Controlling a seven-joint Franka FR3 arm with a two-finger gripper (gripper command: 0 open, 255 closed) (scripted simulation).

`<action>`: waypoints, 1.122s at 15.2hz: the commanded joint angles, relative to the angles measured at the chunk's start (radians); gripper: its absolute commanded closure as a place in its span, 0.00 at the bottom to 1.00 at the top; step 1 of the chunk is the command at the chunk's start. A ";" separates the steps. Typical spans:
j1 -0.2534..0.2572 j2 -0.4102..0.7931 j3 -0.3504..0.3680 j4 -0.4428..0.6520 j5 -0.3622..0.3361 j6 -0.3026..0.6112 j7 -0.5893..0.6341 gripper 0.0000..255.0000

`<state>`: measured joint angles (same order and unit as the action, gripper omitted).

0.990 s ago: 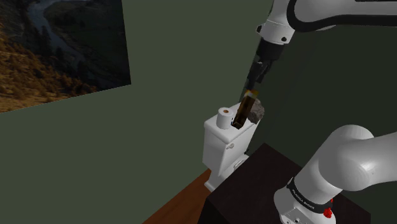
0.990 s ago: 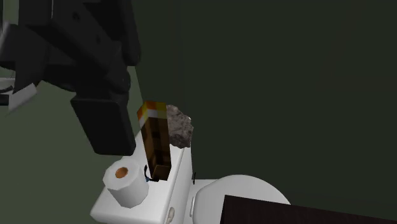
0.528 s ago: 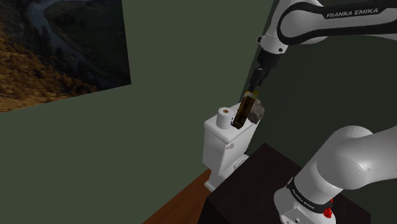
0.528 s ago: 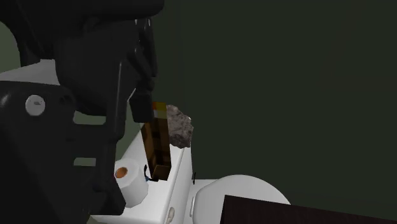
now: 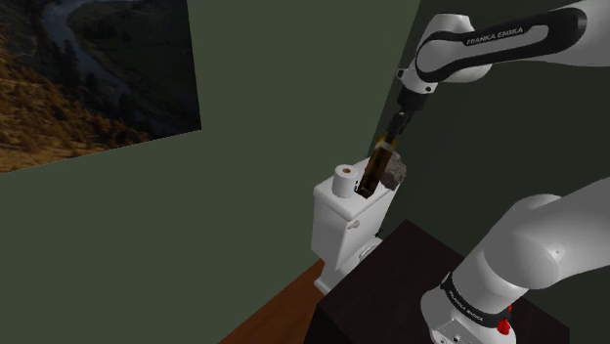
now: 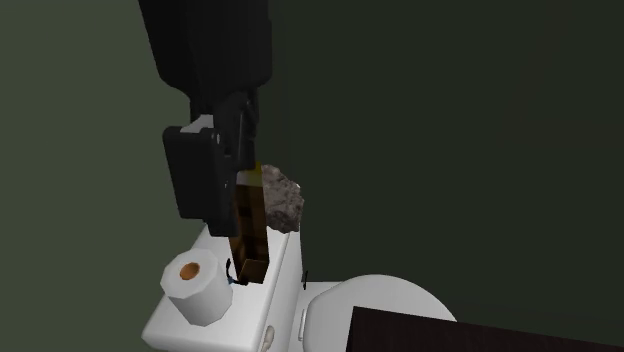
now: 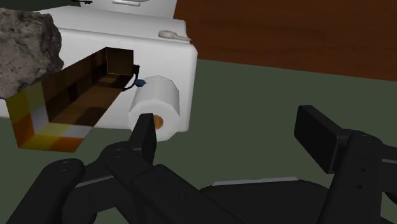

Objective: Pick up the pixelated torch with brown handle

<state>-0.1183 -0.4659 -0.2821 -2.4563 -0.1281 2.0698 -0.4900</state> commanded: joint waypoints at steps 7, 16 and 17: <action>-0.008 0.269 -0.150 0.129 0.061 0.145 -0.217 0.00; -0.049 0.574 -0.229 0.321 0.254 0.224 -0.473 0.00; -0.050 0.582 -0.228 0.316 0.260 0.236 -0.477 0.00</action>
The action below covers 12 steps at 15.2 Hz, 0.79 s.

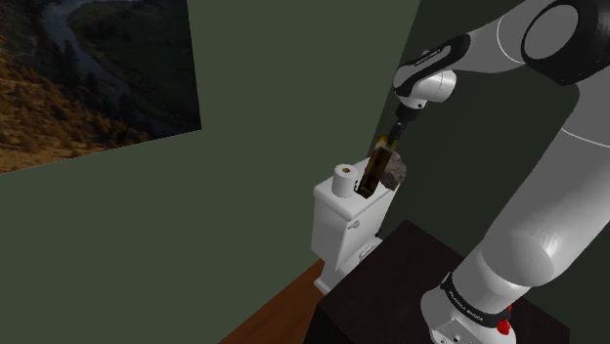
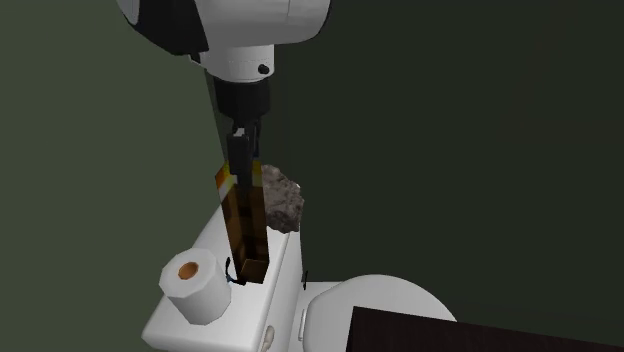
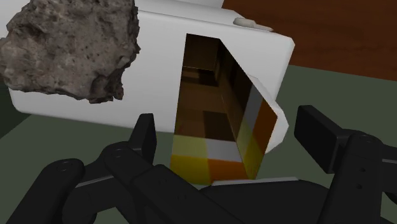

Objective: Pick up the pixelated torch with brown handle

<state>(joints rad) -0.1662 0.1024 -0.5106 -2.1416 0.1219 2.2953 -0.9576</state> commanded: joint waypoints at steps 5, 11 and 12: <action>-0.009 0.057 0.008 -0.022 0.046 0.070 -0.037 0.00; -0.011 0.065 0.010 -0.022 0.053 0.077 -0.041 1.00; -0.011 0.066 0.010 -0.021 0.053 0.077 -0.042 1.00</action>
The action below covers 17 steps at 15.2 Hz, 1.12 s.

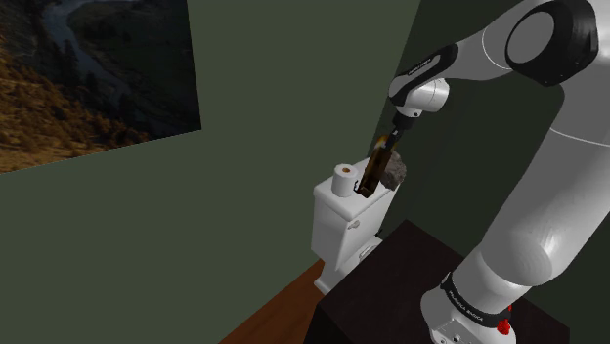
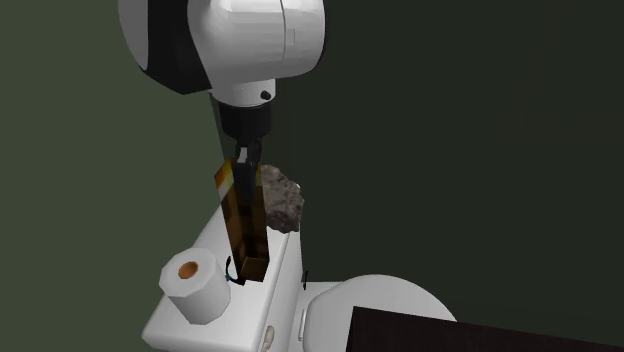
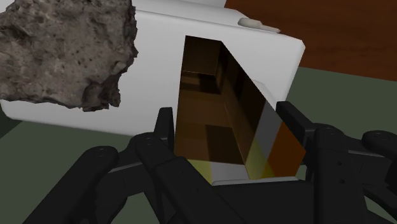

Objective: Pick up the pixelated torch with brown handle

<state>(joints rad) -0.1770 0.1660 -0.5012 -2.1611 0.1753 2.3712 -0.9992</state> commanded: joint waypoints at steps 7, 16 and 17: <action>0.004 -0.020 -0.004 0.004 -0.018 -0.022 0.013 1.00; 0.013 -0.092 -0.013 0.053 -0.076 -0.132 0.056 1.00; 0.014 -0.099 -0.014 0.060 -0.081 -0.144 0.060 1.00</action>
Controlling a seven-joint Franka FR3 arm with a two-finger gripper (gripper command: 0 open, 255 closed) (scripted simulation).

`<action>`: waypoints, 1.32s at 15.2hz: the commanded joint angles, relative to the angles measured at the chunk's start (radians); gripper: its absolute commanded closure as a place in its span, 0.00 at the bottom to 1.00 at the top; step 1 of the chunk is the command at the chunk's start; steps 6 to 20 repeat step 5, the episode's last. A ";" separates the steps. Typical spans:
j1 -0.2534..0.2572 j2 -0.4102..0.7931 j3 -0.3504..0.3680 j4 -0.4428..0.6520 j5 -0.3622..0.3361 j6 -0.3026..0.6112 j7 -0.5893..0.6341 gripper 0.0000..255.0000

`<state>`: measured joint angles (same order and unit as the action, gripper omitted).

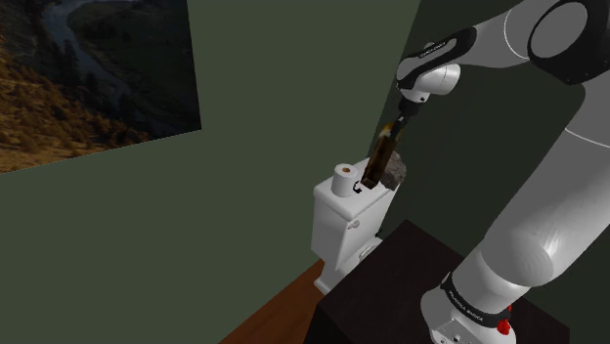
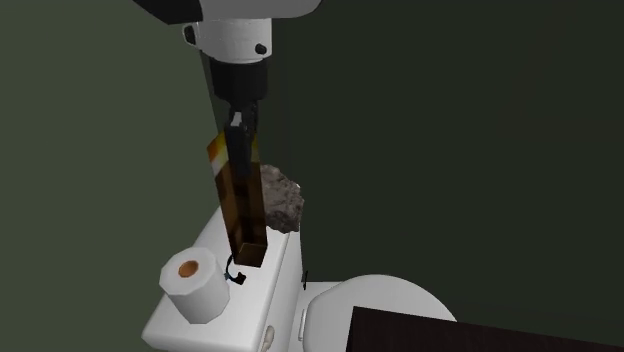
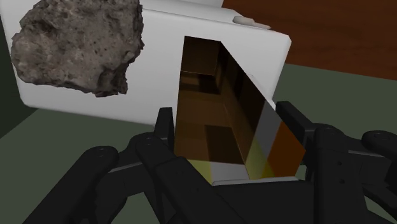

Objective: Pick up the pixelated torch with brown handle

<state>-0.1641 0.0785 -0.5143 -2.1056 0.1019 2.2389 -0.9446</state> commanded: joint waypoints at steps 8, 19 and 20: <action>0.003 -0.032 -0.001 0.026 -0.023 -0.052 0.017 1.00; 0.003 -0.032 -0.001 0.026 -0.023 -0.052 0.017 1.00; 0.003 -0.032 -0.001 0.026 -0.023 -0.052 0.017 1.00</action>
